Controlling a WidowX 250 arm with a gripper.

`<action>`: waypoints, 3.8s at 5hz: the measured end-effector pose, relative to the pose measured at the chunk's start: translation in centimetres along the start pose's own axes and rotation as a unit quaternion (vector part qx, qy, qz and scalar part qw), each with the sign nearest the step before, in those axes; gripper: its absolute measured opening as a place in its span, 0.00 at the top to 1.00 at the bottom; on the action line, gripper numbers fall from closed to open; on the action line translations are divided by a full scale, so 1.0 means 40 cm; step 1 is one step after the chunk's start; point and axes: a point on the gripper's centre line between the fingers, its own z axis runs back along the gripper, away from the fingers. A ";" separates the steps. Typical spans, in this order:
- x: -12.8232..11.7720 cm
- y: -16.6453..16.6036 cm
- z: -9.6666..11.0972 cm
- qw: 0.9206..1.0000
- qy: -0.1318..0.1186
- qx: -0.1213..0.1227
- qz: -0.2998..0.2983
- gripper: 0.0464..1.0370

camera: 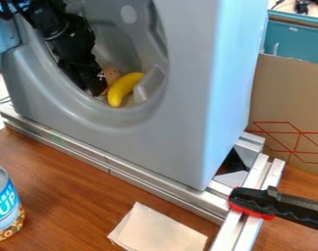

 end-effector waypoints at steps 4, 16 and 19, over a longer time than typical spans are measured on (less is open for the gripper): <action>-0.171 -0.105 0.117 0.988 0.003 0.084 0.128 0.66; -0.561 -0.272 -0.099 0.940 0.267 -0.082 0.197 0.58; -0.537 -0.277 -0.070 0.944 0.252 -0.064 0.201 0.03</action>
